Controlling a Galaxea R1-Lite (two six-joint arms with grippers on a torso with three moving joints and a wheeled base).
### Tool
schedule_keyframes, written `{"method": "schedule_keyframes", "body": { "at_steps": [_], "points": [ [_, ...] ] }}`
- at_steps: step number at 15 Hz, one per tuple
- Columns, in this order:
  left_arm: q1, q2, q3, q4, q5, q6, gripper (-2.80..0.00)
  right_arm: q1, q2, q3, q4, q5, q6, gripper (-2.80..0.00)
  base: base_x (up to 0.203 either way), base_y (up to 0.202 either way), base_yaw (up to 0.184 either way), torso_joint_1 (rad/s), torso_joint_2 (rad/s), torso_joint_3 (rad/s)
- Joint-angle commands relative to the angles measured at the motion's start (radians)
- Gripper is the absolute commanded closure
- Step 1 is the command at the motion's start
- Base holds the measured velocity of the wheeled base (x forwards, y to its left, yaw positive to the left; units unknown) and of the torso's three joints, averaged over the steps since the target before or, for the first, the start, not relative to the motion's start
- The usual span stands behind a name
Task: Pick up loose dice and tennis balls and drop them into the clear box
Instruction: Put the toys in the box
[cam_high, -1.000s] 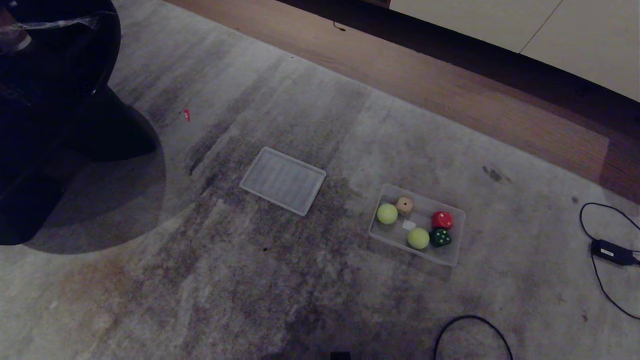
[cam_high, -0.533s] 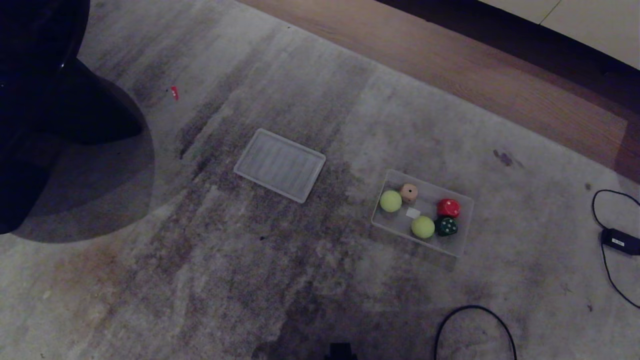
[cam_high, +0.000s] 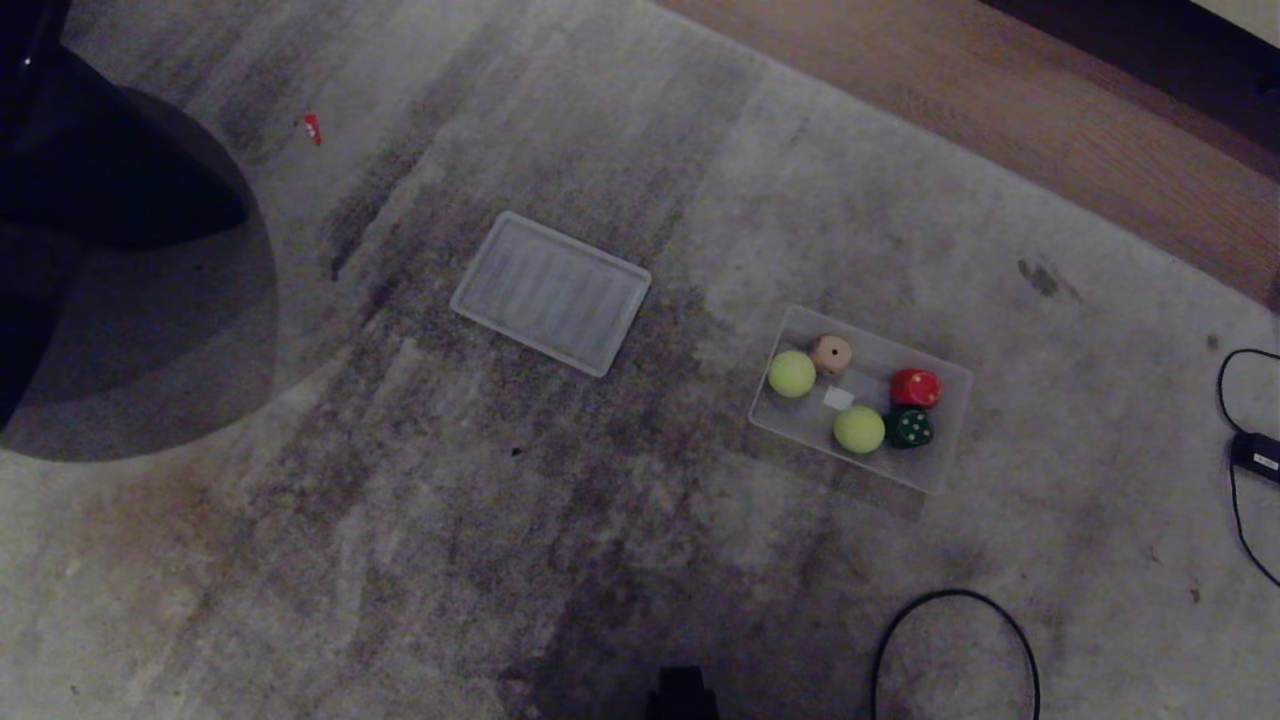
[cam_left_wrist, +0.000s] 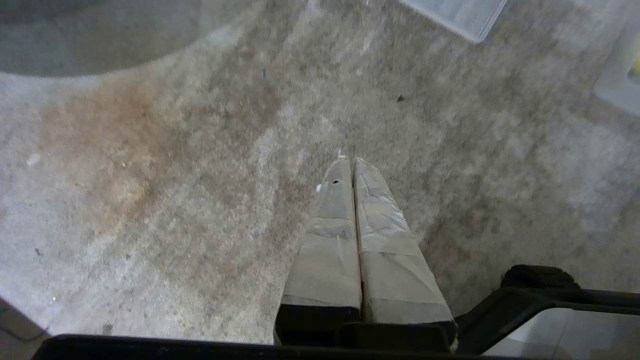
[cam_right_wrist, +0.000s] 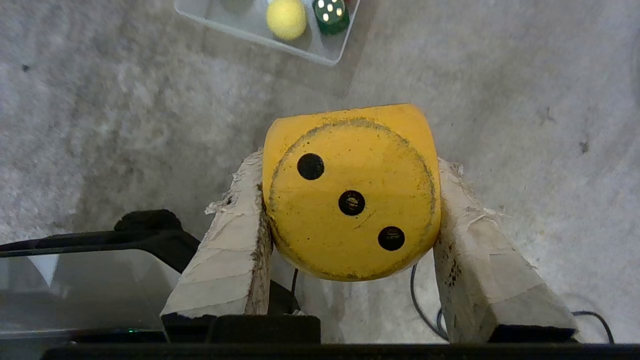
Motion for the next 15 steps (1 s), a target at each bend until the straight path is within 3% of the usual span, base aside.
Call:
{"method": "schedule_keyframes", "body": {
  "at_steps": [1, 15],
  "points": [
    [0.000, 0.002, 0.002, 0.000, 0.000, -0.001, 0.00, 0.000, 0.000, 0.000, 0.002, 0.000, 0.000, 0.00, 0.000, 0.000, 0.000, 0.002, 0.00, -0.203],
    [0.000, 0.002, 0.002, -0.001, 0.001, 0.001, 0.00, 0.000, 0.000, 0.000, 0.002, 0.000, 0.000, 0.00, 0.000, 0.000, 0.000, 0.002, 0.00, -0.197]
  ]
}}
